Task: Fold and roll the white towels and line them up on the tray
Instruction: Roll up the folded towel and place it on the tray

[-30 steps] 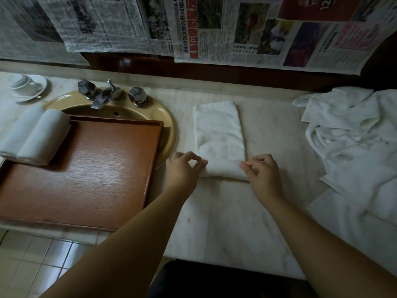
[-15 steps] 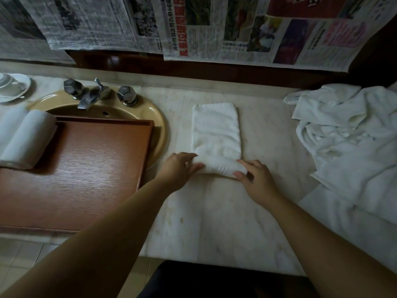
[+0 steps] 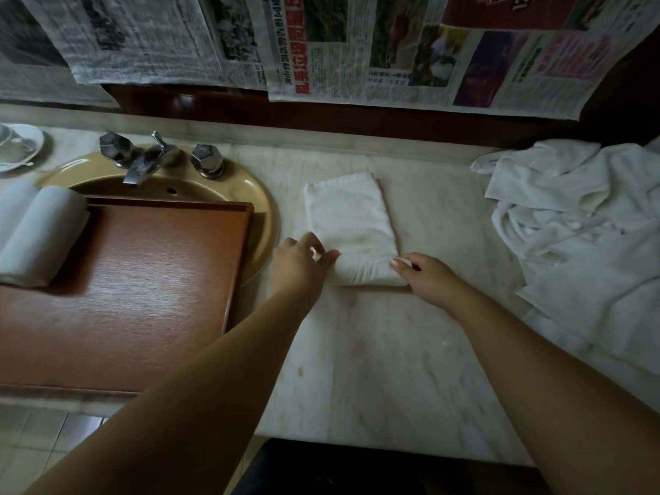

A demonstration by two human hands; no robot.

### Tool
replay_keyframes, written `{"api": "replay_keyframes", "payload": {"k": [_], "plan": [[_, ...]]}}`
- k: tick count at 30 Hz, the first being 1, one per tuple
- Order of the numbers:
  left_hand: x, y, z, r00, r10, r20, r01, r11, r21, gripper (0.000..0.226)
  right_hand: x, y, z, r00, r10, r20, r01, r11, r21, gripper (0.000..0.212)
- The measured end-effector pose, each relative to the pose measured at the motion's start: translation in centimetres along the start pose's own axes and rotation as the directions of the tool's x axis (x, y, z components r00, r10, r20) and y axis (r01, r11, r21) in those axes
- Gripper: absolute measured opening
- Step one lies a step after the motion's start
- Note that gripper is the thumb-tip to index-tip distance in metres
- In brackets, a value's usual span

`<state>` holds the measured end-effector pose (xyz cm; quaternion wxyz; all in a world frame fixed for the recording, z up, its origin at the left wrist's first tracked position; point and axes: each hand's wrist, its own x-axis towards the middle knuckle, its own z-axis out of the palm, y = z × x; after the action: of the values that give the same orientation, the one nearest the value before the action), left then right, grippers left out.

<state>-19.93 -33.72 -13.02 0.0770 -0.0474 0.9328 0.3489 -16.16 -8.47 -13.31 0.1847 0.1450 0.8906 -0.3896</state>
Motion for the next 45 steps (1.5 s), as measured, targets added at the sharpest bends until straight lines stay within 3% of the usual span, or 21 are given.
{"api": "replay_keyframes", "payload": {"k": [2,4,7,9,15,18,21,25,30,32,36,40,43,45], "plan": [[-1.0,-0.7,0.9,0.955,0.265,-0.134,-0.25,0.961,0.122,0.028,0.3,0.0,-0.4,1.0,-0.015,0.016,0.015,0.999,-0.046,0.041],[-1.8,-2.0,1.3,0.88,0.436,-0.189,-0.406,0.896,0.177,0.03,0.3,0.0,-0.6,0.999,-0.026,0.033,0.029,0.997,-0.076,0.041],[-2.4,-4.1,1.6,0.809,0.583,-0.078,-0.548,0.795,0.26,0.034,0.3,0.3,-1.0,0.999,-0.027,0.046,0.032,0.995,-0.098,0.043],[-2.4,-4.7,1.2,0.803,0.596,-0.01,-0.573,0.776,0.264,0.043,0.5,0.5,-1.0,0.999,-0.017,0.039,0.02,0.995,-0.094,0.046],[-2.1,-3.2,-0.3,0.915,0.382,0.13,-0.401,0.897,0.187,0.041,0.4,-0.1,-1.1,0.998,0.067,0.004,-0.067,0.998,0.015,0.065],[-2.2,-2.3,-1.0,0.961,0.203,0.186,-0.227,0.967,0.115,0.043,-0.5,-0.7,-0.7,0.996,0.085,-0.026,-0.085,0.996,0.027,0.057],[-2.3,-2.5,-1.1,0.97,0.076,0.232,-0.092,0.994,0.057,0.047,-1.8,-0.7,0.2,0.995,0.037,-0.09,-0.021,0.984,0.175,0.034],[-2.7,-4.6,-0.7,0.968,0.042,0.248,-0.043,0.999,-0.001,0.051,-3.6,0.0,0.7,0.997,-0.052,-0.06,0.063,0.975,0.213,0.02],[-4.1,-5.3,-0.9,0.968,0.03,0.248,0.0,0.993,-0.119,0.047,-4.7,1.8,0.6,0.994,-0.086,0.069,0.062,0.953,0.297,0.035],[-4.2,-5.1,-1.0,0.969,0.008,0.247,0.033,0.987,-0.159,0.045,-4.4,2.1,0.7,0.995,-0.073,0.068,0.052,0.962,0.268,0.028],[-3.9,-4.0,-0.9,0.963,-0.112,0.243,0.172,0.955,-0.241,0.045,-2.6,2.0,0.8,1.0,-0.03,0.002,0.029,0.994,0.109,0.035],[-3.4,-2.1,-0.7,0.951,-0.256,0.173,0.303,0.884,-0.355,0.028,-1.3,0.5,0.6,0.995,0.086,0.05,-0.092,0.985,0.147,0.042],[-3.5,-1.3,-0.6,0.973,-0.217,0.085,0.232,0.929,-0.288,0.018,-0.8,0.1,0.7,0.995,0.069,-0.068,-0.055,0.981,0.186,0.032],[-4.0,-1.8,-0.2,0.995,-0.091,-0.041,0.087,0.991,-0.098,0.019,-1.0,0.1,1.3,0.974,-0.093,-0.205,0.121,0.984,0.128,0.019]]}}
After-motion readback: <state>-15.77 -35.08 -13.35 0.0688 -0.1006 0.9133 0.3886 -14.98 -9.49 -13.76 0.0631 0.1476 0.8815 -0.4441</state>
